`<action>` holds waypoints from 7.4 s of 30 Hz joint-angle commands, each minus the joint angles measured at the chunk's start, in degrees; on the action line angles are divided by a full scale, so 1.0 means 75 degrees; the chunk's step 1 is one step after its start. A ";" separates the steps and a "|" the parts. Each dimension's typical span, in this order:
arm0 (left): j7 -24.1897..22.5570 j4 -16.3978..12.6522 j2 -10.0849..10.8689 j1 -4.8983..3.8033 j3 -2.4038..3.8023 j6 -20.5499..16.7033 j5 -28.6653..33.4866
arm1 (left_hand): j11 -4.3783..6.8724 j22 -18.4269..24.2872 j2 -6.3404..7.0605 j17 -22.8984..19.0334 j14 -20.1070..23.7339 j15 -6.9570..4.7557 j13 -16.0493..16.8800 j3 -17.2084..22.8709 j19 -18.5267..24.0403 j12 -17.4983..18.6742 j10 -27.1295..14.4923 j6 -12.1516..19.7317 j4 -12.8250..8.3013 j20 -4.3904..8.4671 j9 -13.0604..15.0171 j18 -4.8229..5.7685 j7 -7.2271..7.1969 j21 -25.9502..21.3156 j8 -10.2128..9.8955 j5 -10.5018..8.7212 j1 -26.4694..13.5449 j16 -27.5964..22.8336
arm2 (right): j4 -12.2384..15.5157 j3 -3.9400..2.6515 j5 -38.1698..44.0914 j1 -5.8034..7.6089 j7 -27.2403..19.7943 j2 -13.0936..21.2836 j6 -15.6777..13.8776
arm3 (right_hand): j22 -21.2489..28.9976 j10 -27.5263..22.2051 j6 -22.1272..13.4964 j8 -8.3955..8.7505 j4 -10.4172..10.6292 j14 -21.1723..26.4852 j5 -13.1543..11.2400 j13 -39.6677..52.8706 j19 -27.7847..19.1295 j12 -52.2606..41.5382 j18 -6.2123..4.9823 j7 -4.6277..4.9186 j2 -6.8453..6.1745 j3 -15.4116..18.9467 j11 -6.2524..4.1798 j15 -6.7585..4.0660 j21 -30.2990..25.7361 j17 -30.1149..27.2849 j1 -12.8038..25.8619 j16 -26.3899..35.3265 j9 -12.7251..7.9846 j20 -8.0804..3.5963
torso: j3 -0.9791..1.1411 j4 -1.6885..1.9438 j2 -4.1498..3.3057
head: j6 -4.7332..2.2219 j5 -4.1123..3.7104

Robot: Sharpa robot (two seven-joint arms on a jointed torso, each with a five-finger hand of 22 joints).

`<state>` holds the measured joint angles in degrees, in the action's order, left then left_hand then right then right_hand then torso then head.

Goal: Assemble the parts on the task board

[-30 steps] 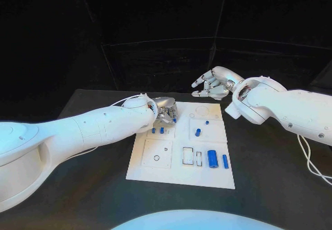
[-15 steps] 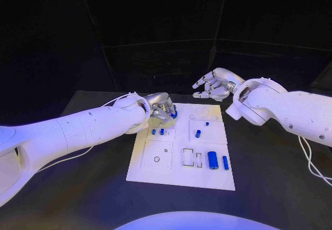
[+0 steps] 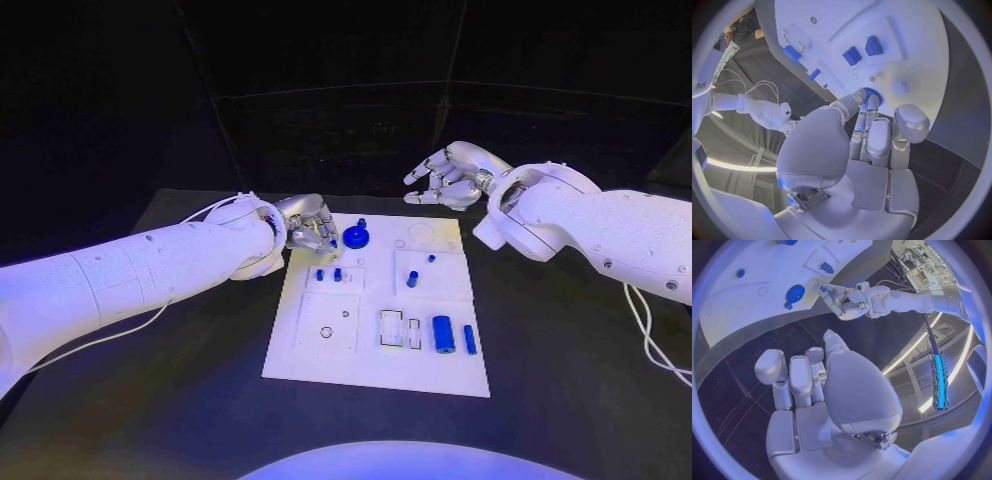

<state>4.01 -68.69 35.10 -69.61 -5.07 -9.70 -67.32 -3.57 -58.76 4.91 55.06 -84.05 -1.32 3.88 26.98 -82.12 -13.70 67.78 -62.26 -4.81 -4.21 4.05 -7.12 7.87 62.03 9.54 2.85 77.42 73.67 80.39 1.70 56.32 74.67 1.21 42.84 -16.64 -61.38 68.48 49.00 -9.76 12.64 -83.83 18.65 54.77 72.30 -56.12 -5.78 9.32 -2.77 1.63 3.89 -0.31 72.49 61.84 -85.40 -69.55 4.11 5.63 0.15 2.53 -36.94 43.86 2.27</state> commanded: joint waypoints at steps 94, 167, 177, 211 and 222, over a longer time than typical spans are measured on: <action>0.0610 0.0414 -0.0401 0.0150 -0.0001 0.0966 -0.0616 | 0.0005 -0.0056 0.0091 -0.0114 -0.0032 -0.0019 -0.0004 -0.0050 0.0049 0.0261 0.0134 -0.0054 -0.0033 0.0013 -0.0023 0.0082 -0.0014 0.0039 -0.0191 -0.0013 -0.0212 0.0039 | 0.0020 -0.0003 -0.0016 -0.0009 0.0004 -0.0033 -0.0061 | -0.0001 -0.0030 -0.0055 -0.0036 -0.0001 -0.0085 0.0041 -0.0007 -0.0017 -0.0046 -0.0058 -0.0003 0.0076 -0.0055 0.0013 -0.0028 -0.0034 -0.0001 -0.0026 0.0027 -0.0009 0.0013 | 0.0007 -0.0014 -0.0001 | 0.0045 0.0039; -0.4490 -0.1196 0.1541 0.0150 0.0279 -0.0423 0.8690 | -0.0250 0.2714 -0.0111 -0.3182 0.1459 0.0244 0.0049 -0.0214 0.1610 0.0369 -0.0252 0.0328 0.0148 -0.0261 -0.0006 -0.0443 0.0259 -0.2987 -0.0402 0.0003 -0.0530 -0.1527 | -0.0217 0.0006 0.5118 -0.1188 0.0884 0.0094 0.1225 | -0.0447 -0.1088 0.1199 0.0362 -0.0160 -0.0195 -0.0462 -0.6277 0.0368 0.5860 0.0028 0.0071 -0.0602 -0.1911 0.0265 0.0142 0.0185 -0.0254 -0.0532 0.0351 -0.0024 0.0153 | 0.0005 -0.0022 -0.0006 | -0.0075 -0.0478; -0.4477 -0.1180 0.1540 0.0151 0.0278 -0.0412 0.8692 | -0.0251 0.2719 -0.0112 -0.3215 0.1475 0.0245 0.0049 -0.0218 0.1615 0.0365 -0.0258 0.0333 0.0145 -0.0263 -0.0007 -0.0443 0.0260 -0.2995 -0.0403 0.0003 -0.0526 -0.1542 | -0.0317 0.0006 0.5118 -0.1268 0.0896 -0.0023 0.1256 | -0.0608 -0.0918 0.1329 0.0392 -0.0268 -0.0202 -0.0557 -0.6479 0.0437 0.5896 0.0054 0.0044 -0.0566 -0.2207 0.0237 0.0121 0.0310 -0.0145 -0.0549 0.0210 -0.0020 0.0135 | 0.0004 -0.0012 -0.0004 | -0.0062 -0.0482; -0.4453 -0.1089 0.1524 0.0154 0.0275 -0.0416 0.8692 | -0.0257 0.2743 -0.0103 -0.3305 0.1531 0.0251 0.0053 -0.0246 0.1634 0.0343 -0.0278 0.0348 0.0126 -0.0269 -0.0007 -0.0444 0.0266 -0.3034 -0.0401 0.0003 -0.0507 -0.1582 | 0.0239 -0.0005 0.5326 -0.1337 0.1177 0.0247 -0.0578 | -0.1773 0.0116 0.2211 0.0305 -0.1180 -0.0219 -0.1262 -0.6725 0.0994 0.5943 0.0277 -0.0211 -0.0469 -0.3712 -0.0036 -0.0088 0.1136 -0.0198 0.0114 -0.0059 0.0067 -0.0045 | -0.0004 -0.0021 0.0002 | -0.0069 -0.0533; -0.4461 -0.1066 0.1530 0.0155 0.0275 -0.0427 0.8693 | -0.0259 0.2750 -0.0097 -0.3324 0.1542 0.0252 0.0053 -0.0255 0.1638 0.0338 -0.0285 0.0352 0.0120 -0.0270 -0.0007 -0.0445 0.0268 -0.3043 -0.0401 0.0003 -0.0503 -0.1590 | 0.1265 -0.0021 0.5016 -0.1329 0.1158 0.0747 -0.0828 | -0.1799 0.0117 0.2213 0.0311 -0.1191 -0.0222 -0.1303 -0.6728 0.1009 0.5954 0.0283 -0.0212 -0.0482 -0.3707 -0.0037 -0.0090 0.1151 -0.0181 0.0151 -0.0078 0.0067 -0.0047 | -0.0002 -0.0027 -0.0001 | -0.0052 -0.0425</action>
<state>-28.58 -76.69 46.61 -68.36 -3.06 -13.07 -2.42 -5.43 -38.18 4.17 30.18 -72.88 0.42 4.22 25.29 -70.26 -10.87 65.92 -59.78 -3.95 -6.24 4.07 -9.71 9.51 39.55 6.46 2.87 74.11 62.06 88.51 1.62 95.19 64.57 10.24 48.34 -20.33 -74.81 68.92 65.38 -7.41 3.69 -84.04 9.17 4.35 79.56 -11.74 -3.95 7.67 -6.46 -26.50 3.47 -0.54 80.93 60.44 -84.85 -69.85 4.54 5.30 0.13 2.35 -36.93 43.47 -1.28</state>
